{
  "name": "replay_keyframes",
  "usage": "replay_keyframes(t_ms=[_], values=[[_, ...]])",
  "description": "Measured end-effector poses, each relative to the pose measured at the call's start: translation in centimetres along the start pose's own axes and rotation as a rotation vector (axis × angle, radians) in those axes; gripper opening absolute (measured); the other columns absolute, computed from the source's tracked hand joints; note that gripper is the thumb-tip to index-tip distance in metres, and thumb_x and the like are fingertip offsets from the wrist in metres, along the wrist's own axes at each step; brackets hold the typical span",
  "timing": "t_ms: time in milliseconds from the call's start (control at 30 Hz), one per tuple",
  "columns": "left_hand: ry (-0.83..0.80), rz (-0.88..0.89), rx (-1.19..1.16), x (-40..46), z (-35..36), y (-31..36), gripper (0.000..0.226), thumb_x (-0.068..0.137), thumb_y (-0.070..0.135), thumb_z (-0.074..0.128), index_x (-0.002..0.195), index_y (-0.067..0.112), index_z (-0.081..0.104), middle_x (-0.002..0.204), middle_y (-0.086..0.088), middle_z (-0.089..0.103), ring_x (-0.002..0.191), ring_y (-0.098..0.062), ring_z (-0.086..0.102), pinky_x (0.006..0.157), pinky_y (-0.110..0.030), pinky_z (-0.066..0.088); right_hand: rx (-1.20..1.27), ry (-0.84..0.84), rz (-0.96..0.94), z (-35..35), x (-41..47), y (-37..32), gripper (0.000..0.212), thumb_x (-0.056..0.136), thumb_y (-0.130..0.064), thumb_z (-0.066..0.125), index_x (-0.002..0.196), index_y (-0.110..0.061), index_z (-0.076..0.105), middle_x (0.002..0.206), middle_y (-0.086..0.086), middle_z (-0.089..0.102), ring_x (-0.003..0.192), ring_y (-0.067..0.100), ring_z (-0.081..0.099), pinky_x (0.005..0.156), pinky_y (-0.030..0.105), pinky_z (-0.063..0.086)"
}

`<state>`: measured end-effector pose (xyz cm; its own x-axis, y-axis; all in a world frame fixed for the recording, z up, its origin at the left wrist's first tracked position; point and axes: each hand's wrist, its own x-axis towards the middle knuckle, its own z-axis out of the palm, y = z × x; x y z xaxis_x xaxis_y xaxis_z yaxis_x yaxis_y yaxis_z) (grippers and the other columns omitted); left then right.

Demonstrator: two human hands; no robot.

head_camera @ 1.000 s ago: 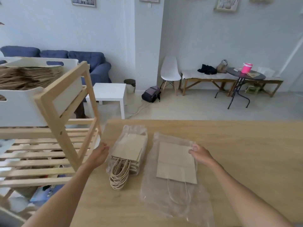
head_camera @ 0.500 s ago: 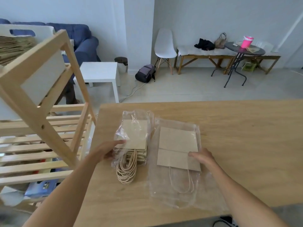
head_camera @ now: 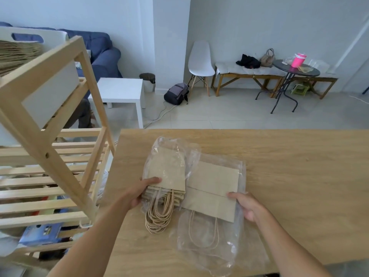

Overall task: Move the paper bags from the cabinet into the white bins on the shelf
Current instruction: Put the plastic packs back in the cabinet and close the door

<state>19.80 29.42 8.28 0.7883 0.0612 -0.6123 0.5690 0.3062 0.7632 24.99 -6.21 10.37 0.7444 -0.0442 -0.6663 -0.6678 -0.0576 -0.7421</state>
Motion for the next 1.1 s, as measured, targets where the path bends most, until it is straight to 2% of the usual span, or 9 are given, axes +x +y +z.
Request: replay_keyframes(t_ms=[133,267,400,467,533,633,733,933,1100], values=[[0.004,0.042,-0.056,-2.1,-0.3,-2.2,0.071,0.069,0.021,0.089,0.129,0.0,0.057,0.106,-0.023,0.076,0.083,-0.035,0.077,0.062,-0.04,0.062,0.08,-0.051,-0.001,-0.1,-0.9,1.1,0.036,0.098,0.008,0.054,0.134,0.005,0.054,0.131,0.032,0.061,0.121,0.044,0.06,0.099,0.055,0.048],[0.015,0.091,-0.077,-5.4,-0.1,-4.4,0.062,0.072,0.023,0.087,0.123,-0.003,0.063,0.104,-0.024,0.076,0.081,-0.034,0.077,0.061,-0.038,0.061,0.052,-0.091,-0.057,-0.9,-2.0,1.9,0.038,0.097,0.008,0.055,0.135,0.004,0.054,0.128,0.031,0.063,0.111,0.04,0.063,0.095,0.054,0.051],[0.095,0.136,-0.106,-9.6,0.7,-6.9,0.052,0.073,0.021,0.085,0.115,-0.003,0.067,0.088,-0.018,0.079,0.065,-0.026,0.076,0.052,-0.031,0.059,0.004,-0.158,-0.093,-3.3,-3.9,3.1,0.036,0.094,0.005,0.061,0.129,-0.002,0.057,0.099,0.016,0.075,0.084,0.028,0.072,0.061,0.034,0.06],[0.134,0.157,-0.117,-11.9,1.3,-8.3,0.05,0.074,0.02,0.085,0.115,-0.003,0.067,0.088,-0.019,0.078,0.064,-0.026,0.076,0.051,-0.031,0.059,-0.012,-0.187,-0.109,-4.8,-4.9,3.7,0.038,0.093,0.003,0.063,0.131,-0.001,0.057,0.095,0.013,0.077,0.079,0.025,0.074,0.057,0.031,0.06],[0.163,0.173,-0.092,-14.5,2.2,-9.8,0.05,0.075,0.022,0.084,0.114,-0.005,0.068,0.089,-0.02,0.077,0.063,-0.026,0.075,0.051,-0.03,0.058,-0.058,-0.208,-0.142,-6.6,-6.2,4.5,0.046,0.091,-0.001,0.067,0.136,-0.002,0.054,0.1,0.011,0.078,0.087,0.024,0.075,0.076,0.036,0.061],[0.18,0.176,-0.06,-18.6,3.8,-12.8,0.052,0.078,0.025,0.082,0.114,-0.01,0.068,0.089,-0.022,0.076,0.06,-0.026,0.073,0.051,-0.03,0.058,-0.152,-0.243,-0.174,-9.5,-8.0,6.4,0.071,0.086,-0.012,0.074,0.148,-0.005,0.041,0.137,0.016,0.062,0.127,0.033,0.057,0.115,0.053,0.037],[0.192,0.167,-0.074,-23.0,5.0,-16.6,0.051,0.079,0.026,0.081,0.116,-0.007,0.066,0.095,-0.023,0.075,0.062,-0.026,0.073,0.053,-0.031,0.059,-0.177,-0.307,-0.18,-12.3,-10.0,9.5,0.063,0.084,-0.015,0.074,0.141,-0.005,0.05,0.141,0.017,0.058,0.135,0.035,0.05,0.119,0.055,0.03],[0.189,0.032,-0.118,-30.3,5.8,-27.1,0.055,0.079,0.027,0.08,0.122,-0.003,0.061,0.109,-0.029,0.073,0.077,-0.034,0.075,0.064,-0.04,0.062,-0.31,-0.426,-0.049,-16.6,-14.6,17.4,0.043,0.085,-0.027,0.072,0.124,-0.011,0.061,0.151,0.004,0.043,0.147,0.023,0.03,0.117,0.038,0.021],[0.217,-0.1,-0.153,-34.0,5.8,-34.1,0.061,0.076,0.026,0.079,0.123,-0.008,0.062,0.109,-0.032,0.072,0.076,-0.035,0.073,0.064,-0.039,0.061,-0.284,-0.528,0.09,-18.8,-16.4,23.1,0.093,0.072,-0.031,0.083,0.151,-0.013,0.036,0.159,0.008,0.035,0.15,0.024,0.025,0.12,0.039,0.022]])
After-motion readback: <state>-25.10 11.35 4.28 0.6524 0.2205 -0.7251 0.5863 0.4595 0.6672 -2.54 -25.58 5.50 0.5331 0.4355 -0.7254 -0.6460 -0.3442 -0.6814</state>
